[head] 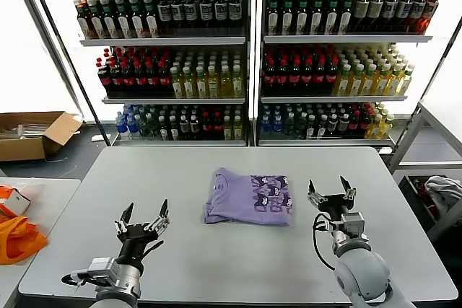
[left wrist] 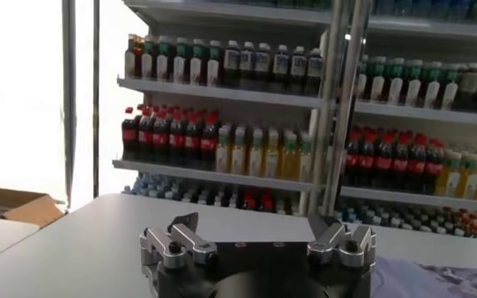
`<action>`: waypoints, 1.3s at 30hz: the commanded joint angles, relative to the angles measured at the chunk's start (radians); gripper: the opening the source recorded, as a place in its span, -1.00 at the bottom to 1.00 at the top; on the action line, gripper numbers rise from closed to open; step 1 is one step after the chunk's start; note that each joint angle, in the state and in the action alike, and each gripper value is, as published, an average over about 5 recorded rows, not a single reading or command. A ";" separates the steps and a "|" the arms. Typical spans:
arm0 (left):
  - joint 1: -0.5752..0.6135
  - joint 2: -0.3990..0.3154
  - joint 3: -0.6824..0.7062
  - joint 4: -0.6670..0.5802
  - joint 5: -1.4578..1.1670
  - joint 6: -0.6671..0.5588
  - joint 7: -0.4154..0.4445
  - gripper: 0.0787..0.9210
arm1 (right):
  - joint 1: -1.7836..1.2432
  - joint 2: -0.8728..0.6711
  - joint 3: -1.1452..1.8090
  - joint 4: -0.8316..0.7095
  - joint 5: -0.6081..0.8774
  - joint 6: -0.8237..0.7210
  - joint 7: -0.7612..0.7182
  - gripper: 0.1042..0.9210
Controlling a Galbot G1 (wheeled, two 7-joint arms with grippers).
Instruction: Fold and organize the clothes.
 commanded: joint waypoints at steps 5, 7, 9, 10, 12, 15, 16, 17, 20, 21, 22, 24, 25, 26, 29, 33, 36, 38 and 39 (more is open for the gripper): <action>-0.011 0.020 -0.003 0.009 0.022 -0.026 0.004 0.77 | -0.080 0.022 0.058 0.042 -0.035 0.025 0.000 0.76; -0.012 0.021 -0.002 0.009 0.021 -0.026 0.007 0.77 | -0.084 0.028 0.062 0.041 -0.035 0.026 0.000 0.76; -0.012 0.020 -0.002 0.009 0.020 -0.026 0.010 0.77 | -0.090 0.030 0.067 0.040 -0.032 0.027 -0.001 0.76; -0.010 0.019 -0.002 0.009 0.020 -0.026 0.013 0.77 | -0.092 0.031 0.069 0.039 -0.031 0.027 -0.002 0.76; -0.007 0.016 -0.002 0.008 0.020 -0.028 0.020 0.77 | -0.096 0.034 0.073 0.037 -0.028 0.028 -0.004 0.76; -0.003 0.009 -0.001 0.007 0.021 -0.029 0.031 0.77 | -0.098 0.039 0.070 0.034 -0.027 0.029 -0.006 0.76; -0.003 0.006 0.000 0.006 0.022 -0.030 0.035 0.77 | -0.099 0.041 0.068 0.035 -0.027 0.029 -0.006 0.76; -0.004 0.003 -0.001 0.006 0.022 -0.032 0.041 0.77 | -0.099 0.042 0.065 0.036 -0.027 0.029 -0.007 0.76; 0.001 -0.007 -0.009 -0.004 0.036 -0.031 0.061 0.77 | -0.099 0.049 0.062 0.038 -0.027 0.025 -0.009 0.76; 0.005 -0.011 -0.013 -0.012 0.044 -0.024 0.066 0.77 | -0.099 0.052 0.062 0.037 -0.027 0.024 -0.009 0.76; 0.009 -0.014 -0.017 -0.020 0.053 -0.016 0.069 0.77 | -0.099 0.053 0.062 0.035 -0.027 0.024 -0.010 0.76; 0.016 -0.018 -0.025 -0.032 0.063 -0.002 0.070 0.77 | -0.098 0.056 0.062 0.030 -0.027 0.024 -0.011 0.76; 0.017 -0.019 -0.028 -0.033 0.060 -0.001 0.069 0.77 | -0.098 0.055 0.062 0.027 -0.027 0.024 -0.012 0.76; 0.018 -0.021 -0.030 -0.033 0.055 -0.001 0.068 0.77 | -0.099 0.054 0.061 0.026 -0.027 0.025 -0.012 0.76; 0.024 -0.027 -0.034 -0.033 0.041 0.006 0.068 0.77 | -0.100 0.050 0.061 0.029 -0.027 0.025 -0.015 0.76; 0.034 -0.036 -0.030 -0.043 0.037 0.015 0.071 0.77 | -0.101 0.048 0.063 0.037 -0.028 0.024 -0.017 0.76; 0.036 -0.038 -0.031 -0.049 0.045 0.029 0.075 0.77 | -0.107 0.045 0.064 0.044 -0.029 0.024 -0.019 0.76; 0.036 -0.037 -0.033 -0.052 0.050 0.034 0.078 0.77 | -0.112 0.043 0.066 0.047 -0.029 0.024 -0.022 0.76; 0.037 -0.037 -0.033 -0.053 0.051 0.034 0.079 0.77 | -0.114 0.042 0.067 0.048 -0.029 0.025 -0.023 0.76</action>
